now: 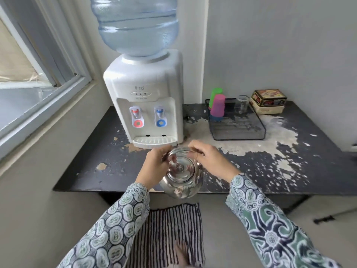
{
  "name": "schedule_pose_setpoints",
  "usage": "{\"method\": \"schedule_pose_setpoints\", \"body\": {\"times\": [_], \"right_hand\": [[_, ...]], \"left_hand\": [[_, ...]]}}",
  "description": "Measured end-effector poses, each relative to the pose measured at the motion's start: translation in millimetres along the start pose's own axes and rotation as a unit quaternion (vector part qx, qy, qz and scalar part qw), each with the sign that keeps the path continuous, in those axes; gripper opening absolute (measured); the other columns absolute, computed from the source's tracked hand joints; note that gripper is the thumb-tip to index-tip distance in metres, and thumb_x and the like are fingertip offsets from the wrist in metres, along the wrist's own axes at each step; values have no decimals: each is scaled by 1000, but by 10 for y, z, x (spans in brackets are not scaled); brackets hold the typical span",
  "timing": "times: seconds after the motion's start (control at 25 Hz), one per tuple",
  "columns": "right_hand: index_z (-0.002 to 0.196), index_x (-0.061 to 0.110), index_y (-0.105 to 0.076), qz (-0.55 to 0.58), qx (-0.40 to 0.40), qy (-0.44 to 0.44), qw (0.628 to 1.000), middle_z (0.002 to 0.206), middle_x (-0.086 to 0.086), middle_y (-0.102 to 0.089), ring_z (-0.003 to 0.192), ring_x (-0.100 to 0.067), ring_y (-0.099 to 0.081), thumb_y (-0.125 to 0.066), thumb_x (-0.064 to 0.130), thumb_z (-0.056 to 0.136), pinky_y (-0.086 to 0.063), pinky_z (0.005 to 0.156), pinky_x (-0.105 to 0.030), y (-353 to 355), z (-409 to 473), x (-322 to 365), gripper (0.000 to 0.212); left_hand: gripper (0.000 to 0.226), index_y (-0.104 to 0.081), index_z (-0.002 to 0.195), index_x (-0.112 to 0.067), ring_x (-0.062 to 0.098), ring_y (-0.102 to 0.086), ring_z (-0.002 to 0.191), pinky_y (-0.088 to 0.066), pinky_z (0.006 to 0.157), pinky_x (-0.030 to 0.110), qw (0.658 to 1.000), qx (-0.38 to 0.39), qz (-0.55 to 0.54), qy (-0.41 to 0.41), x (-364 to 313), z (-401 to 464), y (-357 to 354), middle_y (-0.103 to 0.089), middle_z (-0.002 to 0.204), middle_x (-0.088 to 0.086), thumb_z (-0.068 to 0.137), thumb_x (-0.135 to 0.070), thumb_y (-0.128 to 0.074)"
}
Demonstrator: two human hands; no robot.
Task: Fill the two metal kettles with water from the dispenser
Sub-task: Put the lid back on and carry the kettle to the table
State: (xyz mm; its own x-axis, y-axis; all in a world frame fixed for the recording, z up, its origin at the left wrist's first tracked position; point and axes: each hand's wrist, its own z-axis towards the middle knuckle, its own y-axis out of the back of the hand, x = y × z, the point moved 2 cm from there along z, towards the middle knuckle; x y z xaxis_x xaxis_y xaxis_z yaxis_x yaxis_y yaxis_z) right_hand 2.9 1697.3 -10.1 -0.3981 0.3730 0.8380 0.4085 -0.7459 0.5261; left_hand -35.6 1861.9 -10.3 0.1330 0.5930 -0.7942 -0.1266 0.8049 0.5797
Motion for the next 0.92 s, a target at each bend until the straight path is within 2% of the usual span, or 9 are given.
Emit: {"method": "schedule_pose_setpoints", "body": {"times": [0.08, 0.16, 0.28, 0.4, 0.48, 0.56, 0.72, 0.8, 0.92], "right_hand": [[95, 10, -59, 13, -11, -11, 1000, 89, 14, -58, 80, 7, -55, -52, 18, 92, -42, 72, -5, 136, -413, 33, 10], [94, 15, -58, 8, -27, -26, 999, 87, 21, -54, 78, 18, -52, -52, 19, 92, -39, 71, -1, 261, -790, 4, 7], [94, 18, -57, -3, -71, -51, 996, 83, 14, -58, 78, 2, -57, -52, 24, 92, -43, 72, -12, 522, -1345, -90, 8], [90, 19, -56, -23, -131, -89, 987, 86, -3, -62, 84, -23, -59, -53, 27, 92, -47, 77, -33, 930, -2012, -289, 8], [89, 19, -55, -37, -164, -108, 980, 86, -3, -62, 86, -23, -59, -54, 26, 91, -47, 80, -35, 1211, -2479, -421, 8], [87, 20, -54, -49, -193, -118, 973, 82, 2, -60, 81, -19, -57, -53, 25, 91, -46, 79, -33, 1534, -2967, -524, 7], [86, 16, -51, -75, -240, -158, 955, 71, 2, -52, 65, -10, -45, -52, 25, 92, -38, 64, -24, 2216, -4031, -749, 11], [85, 19, -51, -90, -268, -182, 942, 74, -4, -55, 65, -16, -47, -51, 29, 92, -42, 64, -32, 2524, -4551, -879, 12], [86, 22, -51, -120, -308, -220, 918, 78, 0, -58, 75, -22, -57, -48, 37, 89, -49, 74, -48, 2915, -5283, -1022, 16]], "left_hand": [[39, -58, 61, -19, -5, -53, 60, -43, 62, 11, 999, 28, -7, -18, -271, -223, -204, -61, 64, -3, 73, 17, -47], [39, -57, 63, -18, -6, -55, 62, -41, 61, 5, 997, 63, -16, -37, -513, -435, -401, -62, 66, -5, 74, 17, -48], [24, -61, 75, -6, -1, -58, 69, -44, 63, 6, 989, 123, -28, -72, -855, -632, -755, -64, 74, 0, 77, 16, -53], [28, -58, 76, -17, 4, -61, 74, -46, 64, 11, 975, 192, -32, -108, -1297, -792, -1290, -65, 78, 1, 78, 11, -59], [33, -55, 74, -22, 18, -60, 78, -47, 66, 17, 965, 222, -33, -138, -1611, -919, -1688, -62, 81, 6, 78, 10, -58], [32, -54, 72, -26, 22, -60, 79, -47, 66, 21, 956, 255, -62, -132, -1957, -1054, -2115, -61, 83, 8, 80, 5, -58], [5, -60, 77, -14, 25, -62, 68, -49, 59, 24, 931, 329, -117, -101, -2682, -1352, -3090, -68, 82, 14, 82, -16, -58], [18, -61, 75, -12, 18, -58, 62, -47, 62, 28, 922, 349, -123, -116, -3040, -1496, -3565, -68, 74, 8, 79, -27, -53], [27, -57, 64, -12, 8, -49, 52, -41, 54, 19, 899, 394, -135, -133, -3547, -1739, -4214, -60, 56, -8, 88, -21, -50]]}}
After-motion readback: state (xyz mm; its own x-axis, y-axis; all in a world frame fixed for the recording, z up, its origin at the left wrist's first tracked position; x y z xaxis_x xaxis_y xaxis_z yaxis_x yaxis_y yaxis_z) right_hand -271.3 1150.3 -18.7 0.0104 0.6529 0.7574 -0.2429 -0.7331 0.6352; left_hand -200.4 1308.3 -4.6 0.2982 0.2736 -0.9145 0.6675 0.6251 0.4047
